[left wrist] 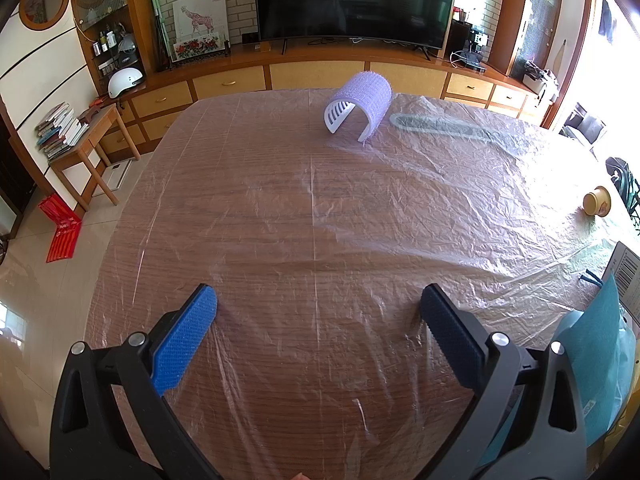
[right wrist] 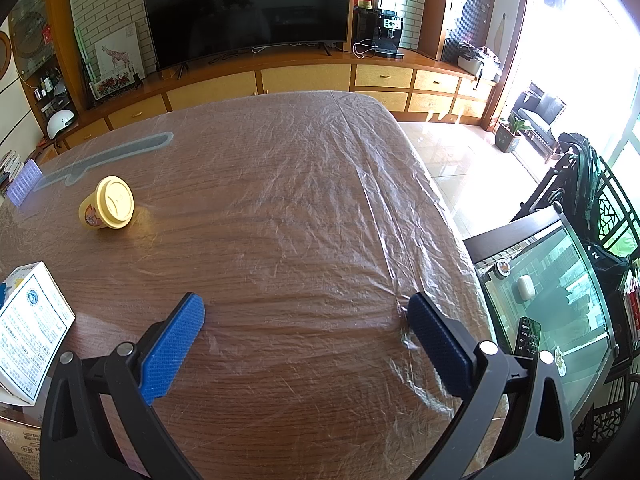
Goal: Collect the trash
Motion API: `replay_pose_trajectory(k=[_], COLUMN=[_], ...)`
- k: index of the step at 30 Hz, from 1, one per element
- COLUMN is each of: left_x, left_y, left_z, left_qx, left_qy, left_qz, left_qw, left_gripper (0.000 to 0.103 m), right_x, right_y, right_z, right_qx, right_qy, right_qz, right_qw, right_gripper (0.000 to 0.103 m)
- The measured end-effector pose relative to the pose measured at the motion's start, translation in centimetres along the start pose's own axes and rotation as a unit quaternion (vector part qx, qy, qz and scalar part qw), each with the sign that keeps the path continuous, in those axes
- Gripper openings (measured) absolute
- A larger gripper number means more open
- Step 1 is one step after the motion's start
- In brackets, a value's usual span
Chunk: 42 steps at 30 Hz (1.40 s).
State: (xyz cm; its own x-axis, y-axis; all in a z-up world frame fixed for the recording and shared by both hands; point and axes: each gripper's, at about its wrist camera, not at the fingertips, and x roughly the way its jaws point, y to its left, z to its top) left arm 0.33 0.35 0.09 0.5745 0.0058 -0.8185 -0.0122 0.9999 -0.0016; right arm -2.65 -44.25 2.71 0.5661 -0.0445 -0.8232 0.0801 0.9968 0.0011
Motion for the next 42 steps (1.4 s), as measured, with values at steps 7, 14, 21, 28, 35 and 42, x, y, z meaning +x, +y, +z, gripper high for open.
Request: replay_pose_trajectory(k=[7,14,21,28,35,42], left_x=[0.0,0.1,0.0,-2.8,-4.2,-2.2], left_y=[-0.1,-0.1,0.6,-0.6,-2.5,-3.6], left_z=[0.0,0.0,-0.1,1.1,4.0,7.2], left_qx=[0.0,-0.001,-0.001,0.022,0.07,0.1], left_qy=[0.0,0.0,0.004,-0.028,-0.055,-0.03], left_qz=[0.0,0.001,0.002,0.007,-0.007,-0.027], left_qw=[1.0,1.0,1.0,0.9993,0.996,0.9941], left_gripper=[0.102,0.102,0.102,0.102,0.102,0.102], right_x=[0.0,0.5,-1.2,-8.6,-13.3,-14.0], right_y=[0.0,-0.1,-0.7,-0.7,3.7,9.6], right_z=[0.0,0.1,1.0,2.4,-0.7,-5.0], right_qx=[0.0,-0.001,-0.003,0.004,-0.037,-0.114], right_qy=[0.0,0.0,-0.031,-0.089,-0.09,-0.057], right_qz=[0.0,0.001,-0.024,0.027,0.107,0.136], right_qw=[1.0,1.0,0.999,0.996,0.989,0.982], right_gripper=[0.099,0.099,0.099,0.099,0.099,0.099])
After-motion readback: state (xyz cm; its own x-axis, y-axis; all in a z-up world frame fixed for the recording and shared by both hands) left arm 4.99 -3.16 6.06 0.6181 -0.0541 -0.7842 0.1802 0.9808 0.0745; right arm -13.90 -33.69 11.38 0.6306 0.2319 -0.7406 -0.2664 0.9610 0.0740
